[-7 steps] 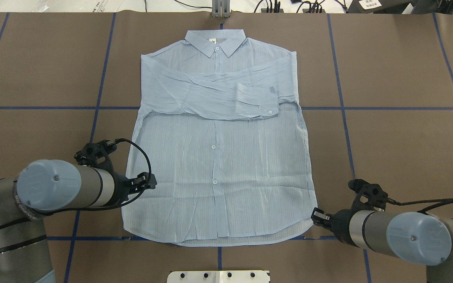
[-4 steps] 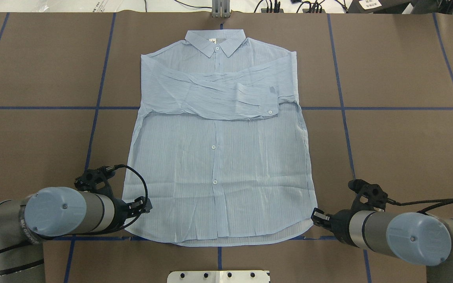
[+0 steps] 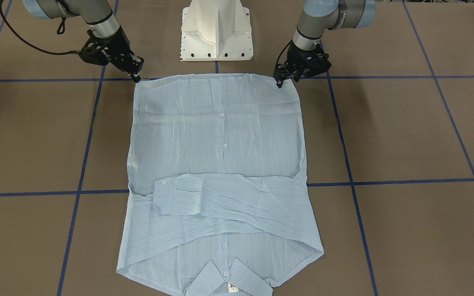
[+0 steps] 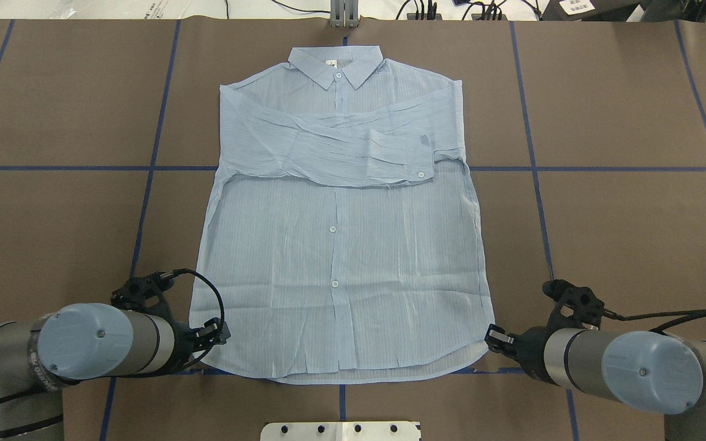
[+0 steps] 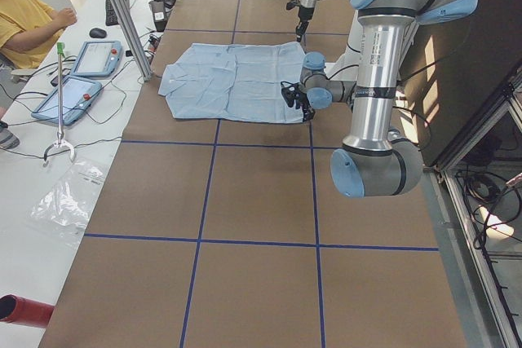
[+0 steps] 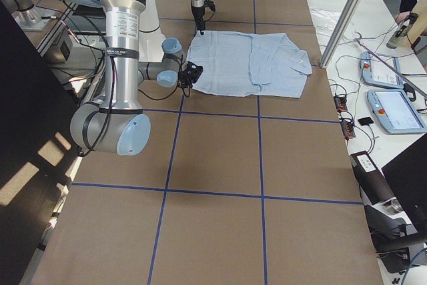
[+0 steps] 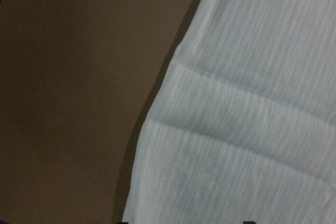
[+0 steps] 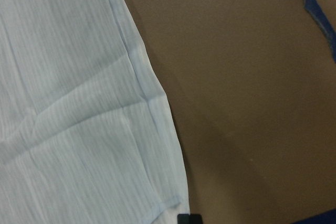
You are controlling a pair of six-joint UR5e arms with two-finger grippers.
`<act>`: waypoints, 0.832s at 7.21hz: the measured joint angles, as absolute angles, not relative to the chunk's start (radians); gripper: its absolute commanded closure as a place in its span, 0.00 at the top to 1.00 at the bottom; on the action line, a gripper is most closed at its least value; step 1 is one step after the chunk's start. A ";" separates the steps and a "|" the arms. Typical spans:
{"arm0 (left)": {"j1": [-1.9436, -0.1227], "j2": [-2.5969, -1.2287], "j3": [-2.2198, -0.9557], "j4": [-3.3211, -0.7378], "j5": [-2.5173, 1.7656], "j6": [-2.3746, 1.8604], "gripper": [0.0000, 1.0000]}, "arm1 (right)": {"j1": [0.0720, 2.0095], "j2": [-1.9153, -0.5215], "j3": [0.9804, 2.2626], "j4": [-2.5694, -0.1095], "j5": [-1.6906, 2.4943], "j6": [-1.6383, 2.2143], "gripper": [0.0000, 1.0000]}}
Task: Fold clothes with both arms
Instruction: 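Move the left gripper down to the hem corner nearest it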
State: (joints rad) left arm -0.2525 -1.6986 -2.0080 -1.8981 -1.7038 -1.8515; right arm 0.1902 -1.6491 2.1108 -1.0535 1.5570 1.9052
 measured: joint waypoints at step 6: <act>-0.254 -1.694 -2.033 -1.897 -1.739 -1.906 0.00 | 0.192 -1.646 2.124 -1.053 1.559 1.905 0.00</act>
